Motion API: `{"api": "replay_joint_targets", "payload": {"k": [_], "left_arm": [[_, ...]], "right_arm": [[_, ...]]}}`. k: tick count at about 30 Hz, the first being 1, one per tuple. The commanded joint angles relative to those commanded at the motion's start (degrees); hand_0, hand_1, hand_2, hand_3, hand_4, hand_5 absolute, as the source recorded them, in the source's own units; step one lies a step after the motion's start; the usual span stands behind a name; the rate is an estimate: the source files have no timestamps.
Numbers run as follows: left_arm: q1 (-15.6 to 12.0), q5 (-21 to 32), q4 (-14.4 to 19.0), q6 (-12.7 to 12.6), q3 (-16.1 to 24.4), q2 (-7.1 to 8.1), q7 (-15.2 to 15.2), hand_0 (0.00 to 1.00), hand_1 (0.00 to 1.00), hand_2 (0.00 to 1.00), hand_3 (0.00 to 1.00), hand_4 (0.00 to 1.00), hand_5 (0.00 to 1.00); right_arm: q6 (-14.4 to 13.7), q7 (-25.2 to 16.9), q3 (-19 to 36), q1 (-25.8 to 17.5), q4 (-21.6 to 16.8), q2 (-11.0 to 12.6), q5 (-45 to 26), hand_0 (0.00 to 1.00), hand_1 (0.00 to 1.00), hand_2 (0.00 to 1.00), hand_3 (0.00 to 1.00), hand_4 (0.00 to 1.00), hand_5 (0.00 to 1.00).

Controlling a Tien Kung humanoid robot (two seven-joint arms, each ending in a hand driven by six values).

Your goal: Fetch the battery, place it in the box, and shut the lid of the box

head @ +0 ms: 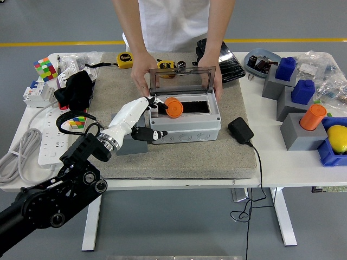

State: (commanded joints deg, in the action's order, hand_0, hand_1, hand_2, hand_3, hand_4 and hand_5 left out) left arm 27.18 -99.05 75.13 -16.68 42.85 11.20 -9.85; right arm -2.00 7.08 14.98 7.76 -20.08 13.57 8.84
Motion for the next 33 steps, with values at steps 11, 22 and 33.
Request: {"api": "replay_joint_targets", "payload": {"k": [11,22,33], "left_arm": [[2.7,0.7,-1.2,0.6,-3.2,-2.18,-0.7,0.675,0.751,0.763,0.666,0.933,0.091],[7.3,3.0,-3.2,0.6,-7.3,-5.86,-0.3,0.676,0.747,0.764,0.678,0.934,0.097],[9.9,6.2,-5.7,0.5,-10.2,-8.53,0.5,0.673,0.747,0.763,0.68,0.933,0.099]], "right_arm": [[0.0,0.0,-0.1,0.0,0.0,-0.1,0.0,0.677,0.719,0.714,0.689,0.998,0.695],[0.0,0.0,-0.4,0.3,-0.1,-0.2,-0.1,0.677,0.719,0.714,0.688,0.998,0.694],[0.0,0.0,-1.1,0.3,-0.1,-0.2,-0.4,0.676,0.719,0.715,0.688,0.998,0.694]]}}
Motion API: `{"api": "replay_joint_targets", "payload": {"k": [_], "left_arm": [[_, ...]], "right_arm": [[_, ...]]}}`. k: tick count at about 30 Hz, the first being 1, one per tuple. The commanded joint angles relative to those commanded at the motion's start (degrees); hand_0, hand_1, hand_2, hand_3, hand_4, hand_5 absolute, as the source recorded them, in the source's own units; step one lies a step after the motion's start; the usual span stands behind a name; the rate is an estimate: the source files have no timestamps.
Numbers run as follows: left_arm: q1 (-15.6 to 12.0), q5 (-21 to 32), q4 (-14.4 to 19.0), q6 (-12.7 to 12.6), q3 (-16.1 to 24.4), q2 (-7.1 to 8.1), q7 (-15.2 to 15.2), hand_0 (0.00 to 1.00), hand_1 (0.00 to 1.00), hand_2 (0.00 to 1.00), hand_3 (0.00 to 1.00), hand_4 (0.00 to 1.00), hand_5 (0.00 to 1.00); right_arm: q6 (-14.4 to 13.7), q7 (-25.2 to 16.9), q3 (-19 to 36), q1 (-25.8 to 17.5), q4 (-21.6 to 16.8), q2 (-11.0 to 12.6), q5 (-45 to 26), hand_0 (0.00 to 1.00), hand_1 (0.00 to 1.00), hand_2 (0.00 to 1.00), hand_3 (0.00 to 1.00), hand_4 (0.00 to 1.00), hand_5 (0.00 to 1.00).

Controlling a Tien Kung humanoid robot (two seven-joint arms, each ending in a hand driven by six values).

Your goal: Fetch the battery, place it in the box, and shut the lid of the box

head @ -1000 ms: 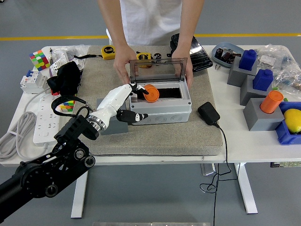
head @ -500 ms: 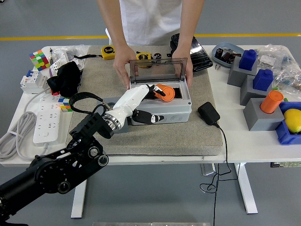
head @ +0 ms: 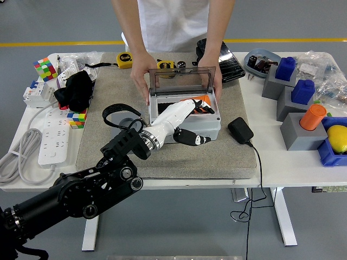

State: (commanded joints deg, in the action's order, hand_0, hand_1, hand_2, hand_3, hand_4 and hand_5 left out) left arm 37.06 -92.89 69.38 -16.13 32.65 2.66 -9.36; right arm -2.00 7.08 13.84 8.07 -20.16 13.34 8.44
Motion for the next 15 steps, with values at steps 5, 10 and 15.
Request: {"api": "replay_joint_targets", "payload": {"k": [5,10,15], "left_arm": [[0.2,0.2,0.1,0.1,-0.1,-0.29,0.1,0.675,0.745,0.763,0.679,0.933,0.101],[-0.2,-0.5,1.7,-0.3,2.1,0.37,0.5,0.676,0.745,0.763,0.681,0.933,0.103],[-0.2,-0.9,3.5,-0.7,5.9,1.07,1.0,0.674,0.744,0.761,0.681,0.934,0.105]], "right_arm": [[0.0,-0.1,0.1,0.1,-0.1,-0.1,0.2,0.676,0.719,0.715,0.688,0.998,0.695],[0.0,0.0,0.1,0.0,0.0,-0.1,0.0,0.676,0.719,0.715,0.688,0.998,0.695],[0.0,0.0,0.1,-0.1,0.0,0.0,0.0,0.677,0.719,0.715,0.688,0.998,0.695]]}}
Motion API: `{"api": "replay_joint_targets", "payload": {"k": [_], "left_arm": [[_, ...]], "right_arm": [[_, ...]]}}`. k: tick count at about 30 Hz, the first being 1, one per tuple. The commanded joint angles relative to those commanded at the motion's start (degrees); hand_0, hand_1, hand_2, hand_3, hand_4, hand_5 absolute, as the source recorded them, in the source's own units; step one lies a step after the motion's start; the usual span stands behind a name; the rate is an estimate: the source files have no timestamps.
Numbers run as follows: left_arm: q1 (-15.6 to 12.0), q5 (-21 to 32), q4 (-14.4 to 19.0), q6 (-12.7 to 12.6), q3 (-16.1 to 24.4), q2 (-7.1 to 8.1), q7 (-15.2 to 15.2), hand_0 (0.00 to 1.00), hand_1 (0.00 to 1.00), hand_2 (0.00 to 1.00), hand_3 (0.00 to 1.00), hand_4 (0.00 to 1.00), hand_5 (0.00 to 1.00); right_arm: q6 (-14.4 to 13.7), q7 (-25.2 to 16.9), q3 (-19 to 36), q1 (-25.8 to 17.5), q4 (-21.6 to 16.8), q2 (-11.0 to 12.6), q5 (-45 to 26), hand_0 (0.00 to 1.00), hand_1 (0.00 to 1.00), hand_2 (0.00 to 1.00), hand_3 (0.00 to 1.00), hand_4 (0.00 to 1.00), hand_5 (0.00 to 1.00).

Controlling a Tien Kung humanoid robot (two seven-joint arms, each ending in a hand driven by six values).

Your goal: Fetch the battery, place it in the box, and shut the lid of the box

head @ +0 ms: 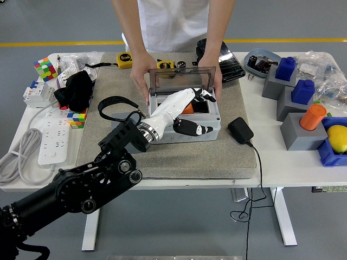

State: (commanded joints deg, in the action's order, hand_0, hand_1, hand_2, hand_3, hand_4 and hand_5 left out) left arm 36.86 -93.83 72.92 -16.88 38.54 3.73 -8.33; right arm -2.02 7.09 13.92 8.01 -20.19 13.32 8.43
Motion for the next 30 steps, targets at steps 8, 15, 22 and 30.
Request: {"api": "replay_joint_targets", "payload": {"k": [8,15,22,30], "left_arm": [[1.0,-0.5,0.3,-0.6,4.9,1.2,0.5,0.675,0.745,0.759,0.683,0.934,0.112],[3.7,-1.7,-4.5,-0.1,7.1,1.79,0.0,0.722,0.8,0.792,0.749,0.941,0.142],[7.0,-2.3,-11.0,-0.3,8.0,2.07,0.5,0.79,0.837,0.832,0.807,0.95,0.187],[9.6,-2.4,-16.0,0.3,4.7,1.32,0.4,0.79,0.841,0.837,0.81,0.948,0.195]], "right_arm": [[0.0,0.0,-0.1,0.0,0.0,-0.1,0.0,0.676,0.719,0.715,0.688,0.998,0.695],[-0.1,0.0,-0.2,0.0,0.0,-0.1,0.0,0.676,0.718,0.715,0.688,0.998,0.695],[0.0,0.0,-0.4,0.2,0.0,-0.1,-0.2,0.677,0.72,0.715,0.688,0.998,0.695],[0.0,0.0,-0.6,0.2,0.0,0.0,-0.2,0.677,0.72,0.715,0.688,0.998,0.695]]}}
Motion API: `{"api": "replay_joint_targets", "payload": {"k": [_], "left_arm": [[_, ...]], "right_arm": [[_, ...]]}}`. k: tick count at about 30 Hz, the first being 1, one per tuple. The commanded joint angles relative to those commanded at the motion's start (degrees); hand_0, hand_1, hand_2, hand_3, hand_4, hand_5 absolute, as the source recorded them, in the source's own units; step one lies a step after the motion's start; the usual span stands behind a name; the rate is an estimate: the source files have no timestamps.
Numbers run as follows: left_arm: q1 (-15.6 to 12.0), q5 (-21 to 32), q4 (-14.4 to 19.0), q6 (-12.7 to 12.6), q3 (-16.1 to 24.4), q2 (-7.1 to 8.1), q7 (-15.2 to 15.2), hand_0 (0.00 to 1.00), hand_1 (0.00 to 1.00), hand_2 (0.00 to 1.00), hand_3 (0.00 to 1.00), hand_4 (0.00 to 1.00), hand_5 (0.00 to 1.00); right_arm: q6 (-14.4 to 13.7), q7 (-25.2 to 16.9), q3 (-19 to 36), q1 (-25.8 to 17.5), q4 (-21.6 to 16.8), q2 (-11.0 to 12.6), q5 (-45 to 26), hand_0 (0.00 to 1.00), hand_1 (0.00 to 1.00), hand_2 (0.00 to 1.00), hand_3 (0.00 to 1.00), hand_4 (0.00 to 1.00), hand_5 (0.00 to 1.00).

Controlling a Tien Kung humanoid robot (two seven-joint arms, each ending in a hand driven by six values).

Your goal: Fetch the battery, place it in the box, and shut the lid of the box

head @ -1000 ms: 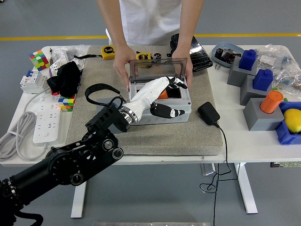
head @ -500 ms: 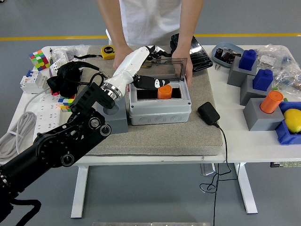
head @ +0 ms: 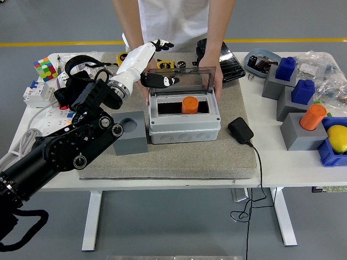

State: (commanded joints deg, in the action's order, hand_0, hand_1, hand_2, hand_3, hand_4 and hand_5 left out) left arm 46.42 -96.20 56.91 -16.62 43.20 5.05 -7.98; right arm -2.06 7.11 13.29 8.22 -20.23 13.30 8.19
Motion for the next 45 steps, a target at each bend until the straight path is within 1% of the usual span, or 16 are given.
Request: {"api": "replay_joint_targets", "payload": {"k": [4,6,9,13,21,23,24,30,33,36,41,45], "left_arm": [[1.3,-0.1,-1.2,0.6,-3.9,0.15,-0.6,0.79,0.841,0.837,0.81,0.948,0.195],[1.6,-0.5,-1.4,0.9,-5.4,0.32,-0.8,0.775,0.827,0.82,0.802,0.946,0.194],[1.7,-0.8,-1.2,1.2,-7.8,0.71,-1.2,0.775,0.827,0.82,0.802,0.946,0.194],[1.3,-0.6,0.0,1.4,-8.5,1.12,-1.3,0.762,0.815,0.808,0.794,0.943,0.185],[-0.9,-0.8,4.5,1.9,-8.4,2.28,-2.5,0.757,0.802,0.798,0.788,0.944,0.195],[-1.8,-0.8,6.5,2.1,-8.7,2.96,-2.9,0.757,0.802,0.798,0.788,0.944,0.195],[-2.2,-0.8,7.4,2.2,-8.9,3.32,-3.0,0.752,0.798,0.796,0.784,0.96,0.239],[-5.1,-0.5,13.8,2.6,-10.3,5.77,-3.7,0.75,0.793,0.791,0.781,0.958,0.242],[-6.1,-0.1,16.2,2.9,-10.9,6.64,-4.1,0.75,0.793,0.791,0.781,0.958,0.242],[-6.9,0.3,17.7,3.0,-11.3,7.12,-4.2,0.748,0.79,0.79,0.778,0.958,0.243],[-7.4,0.8,17.5,3.2,-11.9,7.19,-4.5,0.748,0.79,0.79,0.778,0.958,0.243],[-8.2,1.2,17.8,3.4,-12.1,7.55,-4.6,0.747,0.788,0.789,0.778,0.957,0.244]], "right_arm": [[0.0,0.0,0.1,0.1,-0.1,0.0,0.1,0.677,0.72,0.715,0.688,0.998,0.695],[0.0,0.0,0.1,0.0,-0.1,0.0,0.1,0.677,0.719,0.715,0.688,0.998,0.695],[0.0,0.0,0.1,-0.1,0.0,0.0,0.1,0.677,0.719,0.715,0.688,0.998,0.695],[0.0,0.0,0.3,-0.3,0.0,0.1,0.1,0.677,0.719,0.715,0.689,0.998,0.695],[0.0,0.0,0.5,-0.4,-0.1,0.3,0.2,0.677,0.719,0.715,0.688,0.998,0.694],[0.0,0.0,0.6,-0.5,-0.1,0.3,0.3,0.677,0.719,0.715,0.688,0.998,0.694],[0.0,0.0,0.6,-0.5,-0.1,0.3,0.3,0.676,0.719,0.714,0.688,0.998,0.695],[0.1,0.1,0.6,-0.7,-0.1,0.4,0.3,0.676,0.72,0.714,0.689,0.998,0.695],[0.1,0.1,0.6,-0.8,-0.1,0.4,0.3,0.676,0.72,0.714,0.689,0.998,0.695],[0.0,0.1,0.6,-0.7,-0.1,0.4,0.4,0.676,0.719,0.714,0.688,0.998,0.694],[0.0,0.0,0.8,-0.6,-0.1,0.3,0.5,0.676,0.719,0.714,0.688,0.998,0.694],[0.0,0.0,0.9,-0.5,-0.1,0.3,0.6,0.676,0.719,0.714,0.688,0.998,0.694]]}}
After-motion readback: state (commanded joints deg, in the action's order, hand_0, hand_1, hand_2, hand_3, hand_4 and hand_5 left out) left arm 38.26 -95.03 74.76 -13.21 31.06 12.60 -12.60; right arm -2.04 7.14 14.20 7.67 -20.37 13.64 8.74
